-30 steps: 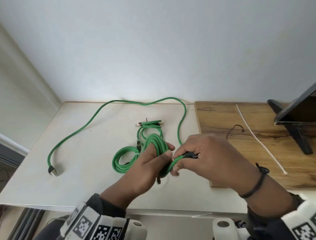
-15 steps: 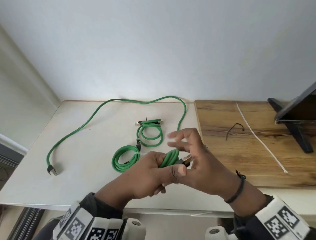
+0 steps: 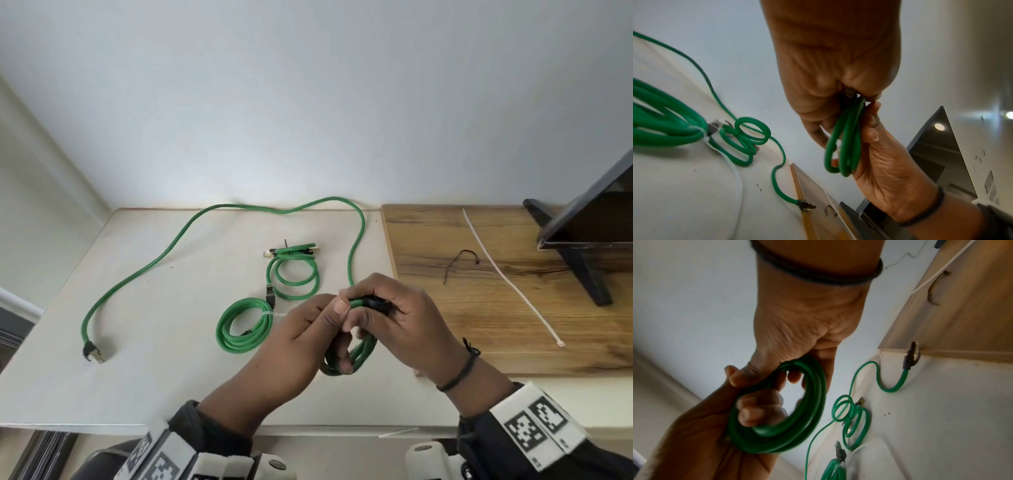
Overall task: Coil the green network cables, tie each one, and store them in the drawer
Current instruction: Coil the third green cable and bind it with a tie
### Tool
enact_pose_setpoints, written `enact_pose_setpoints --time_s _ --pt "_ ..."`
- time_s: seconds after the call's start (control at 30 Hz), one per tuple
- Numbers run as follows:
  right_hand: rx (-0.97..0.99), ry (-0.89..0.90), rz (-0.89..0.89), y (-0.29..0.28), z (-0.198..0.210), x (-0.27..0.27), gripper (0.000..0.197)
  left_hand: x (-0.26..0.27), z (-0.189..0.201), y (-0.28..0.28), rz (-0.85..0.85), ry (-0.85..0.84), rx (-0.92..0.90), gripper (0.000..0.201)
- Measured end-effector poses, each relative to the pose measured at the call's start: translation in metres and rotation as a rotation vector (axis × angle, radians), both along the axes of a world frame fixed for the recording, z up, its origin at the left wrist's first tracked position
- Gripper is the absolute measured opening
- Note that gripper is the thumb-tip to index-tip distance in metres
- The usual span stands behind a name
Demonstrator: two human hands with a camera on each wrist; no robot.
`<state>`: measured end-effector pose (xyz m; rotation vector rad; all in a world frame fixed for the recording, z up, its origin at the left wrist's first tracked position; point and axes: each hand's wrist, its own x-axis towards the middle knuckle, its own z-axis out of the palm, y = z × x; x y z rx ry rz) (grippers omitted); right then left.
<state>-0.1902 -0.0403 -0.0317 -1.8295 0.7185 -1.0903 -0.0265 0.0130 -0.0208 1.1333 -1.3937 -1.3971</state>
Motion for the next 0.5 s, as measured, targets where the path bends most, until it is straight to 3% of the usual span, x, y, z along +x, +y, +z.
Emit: enact_pose_setpoints --time_s 0.1,0.17,0.23,0.3,0.37,0.4,0.43,0.5 --pt "0.124 -0.045 -0.02 -0.002 -0.006 -0.001 0.024 -0.005 0.003 -0.001 -0.08 0.235 0.201 0.031" --pt "0.271 -0.05 -0.007 -0.004 -0.012 0.0 0.026 -0.007 -0.001 -0.004 -0.093 0.269 0.281 0.034" --pt "0.448 -0.024 0.033 -0.006 -0.014 -0.002 0.041 -0.011 -0.008 -0.006 -0.065 0.242 0.323 0.038" --pt "0.572 0.121 0.014 -0.012 -0.009 -0.014 0.066 -0.018 -0.012 -0.009 -0.03 0.219 0.324 0.038" --pt "0.646 0.24 -0.136 -0.027 0.0 -0.036 0.076 -0.025 -0.012 -0.012 0.026 0.225 0.319 0.035" --pt "0.646 0.275 -0.273 -0.037 0.003 -0.049 0.071 -0.026 -0.012 -0.014 0.063 0.237 0.328 0.033" --pt "0.597 0.347 -0.427 -0.05 0.005 -0.065 0.061 -0.027 -0.012 -0.017 0.096 0.249 0.338 0.032" --pt "0.413 0.662 -0.704 -0.077 0.0 -0.106 0.036 -0.025 -0.012 -0.021 0.151 0.248 0.35 0.029"
